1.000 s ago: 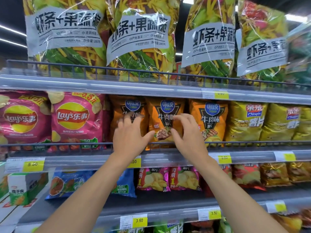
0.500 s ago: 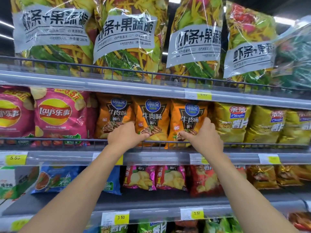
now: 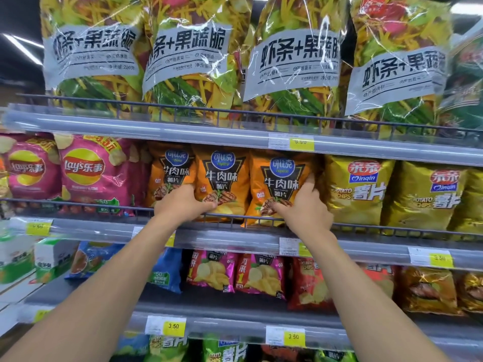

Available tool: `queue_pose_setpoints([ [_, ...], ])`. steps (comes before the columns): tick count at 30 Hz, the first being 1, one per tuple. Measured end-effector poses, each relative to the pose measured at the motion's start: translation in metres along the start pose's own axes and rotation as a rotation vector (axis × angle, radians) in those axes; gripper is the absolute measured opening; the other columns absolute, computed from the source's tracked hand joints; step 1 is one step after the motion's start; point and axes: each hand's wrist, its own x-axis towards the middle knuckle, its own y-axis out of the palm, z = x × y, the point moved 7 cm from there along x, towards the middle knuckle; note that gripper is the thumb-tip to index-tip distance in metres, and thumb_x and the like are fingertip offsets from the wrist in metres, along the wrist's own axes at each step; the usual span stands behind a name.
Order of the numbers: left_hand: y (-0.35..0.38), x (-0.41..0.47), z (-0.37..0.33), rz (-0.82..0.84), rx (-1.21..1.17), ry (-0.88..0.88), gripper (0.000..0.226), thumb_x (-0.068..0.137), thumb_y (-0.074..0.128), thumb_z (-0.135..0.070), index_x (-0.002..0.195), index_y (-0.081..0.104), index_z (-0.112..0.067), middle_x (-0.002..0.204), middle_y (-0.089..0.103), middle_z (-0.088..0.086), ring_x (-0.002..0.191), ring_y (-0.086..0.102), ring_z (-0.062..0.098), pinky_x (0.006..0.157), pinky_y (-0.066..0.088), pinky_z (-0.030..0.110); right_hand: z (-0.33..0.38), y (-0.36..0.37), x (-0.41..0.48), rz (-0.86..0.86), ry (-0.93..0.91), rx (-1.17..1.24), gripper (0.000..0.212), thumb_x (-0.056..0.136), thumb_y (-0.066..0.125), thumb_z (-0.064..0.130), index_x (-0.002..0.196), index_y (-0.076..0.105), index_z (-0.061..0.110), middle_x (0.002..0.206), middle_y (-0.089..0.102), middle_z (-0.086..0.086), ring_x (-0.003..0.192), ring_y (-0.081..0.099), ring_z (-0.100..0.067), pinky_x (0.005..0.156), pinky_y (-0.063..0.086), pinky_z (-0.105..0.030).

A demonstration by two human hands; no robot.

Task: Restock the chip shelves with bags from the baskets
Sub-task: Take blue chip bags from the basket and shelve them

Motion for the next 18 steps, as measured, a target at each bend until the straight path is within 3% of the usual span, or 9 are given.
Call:
queue_pose_setpoints([
  [5,0.001,0.0,-0.004,-0.041,0.03,-0.041,0.055,0.078,0.068,-0.079,0.101,0.059,-0.03,0.094,0.069,-0.005,0.091,0.066,0.027,0.093,0.054,0.048,0.001,0.007,0.009,0.003,0.021,-0.012,0.117,0.08,0.075,0.064,0.16,0.002,0.019,0.144,0.049,-0.012,0.12,0.061,-0.04,0.088,0.05,-0.05],
  [11,-0.001,-0.001,-0.006,-0.008,0.058,-0.041,0.067,0.072,0.065,-0.086,0.112,0.057,-0.032,0.106,0.068,-0.004,0.102,0.066,0.03,0.095,0.053,0.046,0.005,0.011,0.011,0.01,0.037,-0.032,0.116,0.08,0.074,0.067,0.16,0.003,0.022,0.149,0.044,-0.013,0.122,0.059,-0.039,0.089,0.051,-0.048],
  [18,-0.007,-0.006,0.001,-0.03,-0.025,0.051,0.071,0.075,0.07,-0.081,0.114,0.057,-0.023,0.104,0.067,-0.004,0.093,0.065,0.024,0.08,0.059,0.044,0.003,0.006,0.001,-0.01,0.011,0.054,0.12,0.076,0.075,0.07,0.16,0.003,0.021,0.143,0.047,-0.014,0.124,0.057,-0.038,0.093,0.053,-0.053],
])
